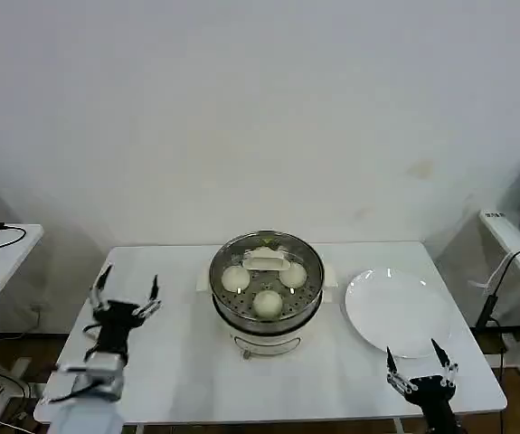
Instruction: Take steamed baozi put them in steamer then cover it.
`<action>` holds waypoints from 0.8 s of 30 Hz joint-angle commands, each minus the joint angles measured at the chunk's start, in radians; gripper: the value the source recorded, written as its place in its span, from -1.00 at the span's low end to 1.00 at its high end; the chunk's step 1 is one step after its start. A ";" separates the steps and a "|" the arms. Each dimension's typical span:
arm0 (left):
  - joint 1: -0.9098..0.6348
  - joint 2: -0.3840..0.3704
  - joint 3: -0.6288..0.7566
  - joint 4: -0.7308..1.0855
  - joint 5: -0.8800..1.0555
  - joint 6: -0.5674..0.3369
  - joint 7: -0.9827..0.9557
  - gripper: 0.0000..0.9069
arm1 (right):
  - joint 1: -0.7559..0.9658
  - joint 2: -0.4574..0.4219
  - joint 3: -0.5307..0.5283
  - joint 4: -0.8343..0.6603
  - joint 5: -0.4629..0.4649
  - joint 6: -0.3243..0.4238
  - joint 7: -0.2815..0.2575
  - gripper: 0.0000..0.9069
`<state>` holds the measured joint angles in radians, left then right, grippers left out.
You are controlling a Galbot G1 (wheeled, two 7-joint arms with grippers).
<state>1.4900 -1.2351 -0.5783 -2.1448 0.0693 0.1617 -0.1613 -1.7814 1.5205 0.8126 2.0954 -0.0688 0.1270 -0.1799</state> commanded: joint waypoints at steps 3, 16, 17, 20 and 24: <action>0.349 -0.005 -0.175 -0.031 -0.351 -0.191 -0.092 1.00 | -0.021 -0.043 -0.019 -0.002 0.039 -0.003 -0.016 1.00; 0.338 -0.039 -0.124 -0.003 -0.327 -0.169 -0.079 1.00 | -0.022 -0.056 -0.057 -0.005 0.044 -0.009 -0.022 1.00; 0.336 -0.041 -0.120 -0.003 -0.325 -0.166 -0.078 1.00 | -0.022 -0.057 -0.059 -0.004 0.045 -0.010 -0.021 1.00; 0.335 -0.041 -0.115 0.001 -0.318 -0.156 -0.074 1.00 | -0.025 -0.059 -0.065 -0.002 0.048 -0.018 -0.021 1.00; 0.335 -0.041 -0.111 0.003 -0.308 -0.146 -0.064 1.00 | -0.030 -0.064 -0.077 0.006 0.059 -0.041 -0.018 1.00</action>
<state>1.7899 -1.2692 -0.6845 -2.1467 -0.2161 0.0145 -0.2263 -1.8063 1.4637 0.7529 2.0945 -0.0245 0.1076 -0.1996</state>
